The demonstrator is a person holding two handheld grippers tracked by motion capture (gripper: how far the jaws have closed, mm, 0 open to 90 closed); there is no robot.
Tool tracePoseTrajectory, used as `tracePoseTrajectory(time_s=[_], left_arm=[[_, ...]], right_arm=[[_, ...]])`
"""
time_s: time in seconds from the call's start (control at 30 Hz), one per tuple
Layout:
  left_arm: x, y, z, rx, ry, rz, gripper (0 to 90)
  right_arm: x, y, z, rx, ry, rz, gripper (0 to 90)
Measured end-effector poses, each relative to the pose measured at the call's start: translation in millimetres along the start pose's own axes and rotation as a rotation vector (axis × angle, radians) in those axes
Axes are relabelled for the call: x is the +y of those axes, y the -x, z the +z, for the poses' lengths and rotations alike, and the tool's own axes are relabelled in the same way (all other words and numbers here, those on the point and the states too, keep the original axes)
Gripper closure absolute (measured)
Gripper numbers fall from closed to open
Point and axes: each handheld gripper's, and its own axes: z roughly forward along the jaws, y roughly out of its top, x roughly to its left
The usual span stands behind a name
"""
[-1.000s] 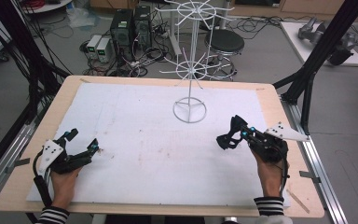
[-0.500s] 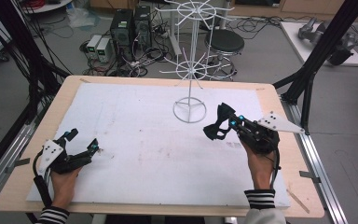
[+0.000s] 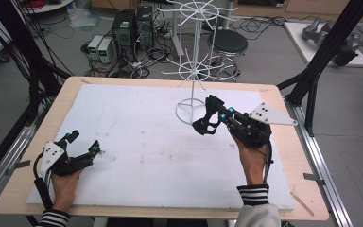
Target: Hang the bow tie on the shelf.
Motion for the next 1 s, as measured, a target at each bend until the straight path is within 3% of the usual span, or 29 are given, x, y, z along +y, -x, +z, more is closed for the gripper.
tracePoseTrajectory(time_s=[0.43,1.0], left_arm=[[0.0,0.0,0.0,0.000,-0.001,-0.002,13.6],[0.1,-0.1,0.2,0.000,-0.002,-0.001,13.6]], right_arm=[[20.5,-11.7,20.6,0.039,0.024,-0.021,87.0],[40.0,-27.3,68.2,0.099,0.030,-0.027,87.0]])
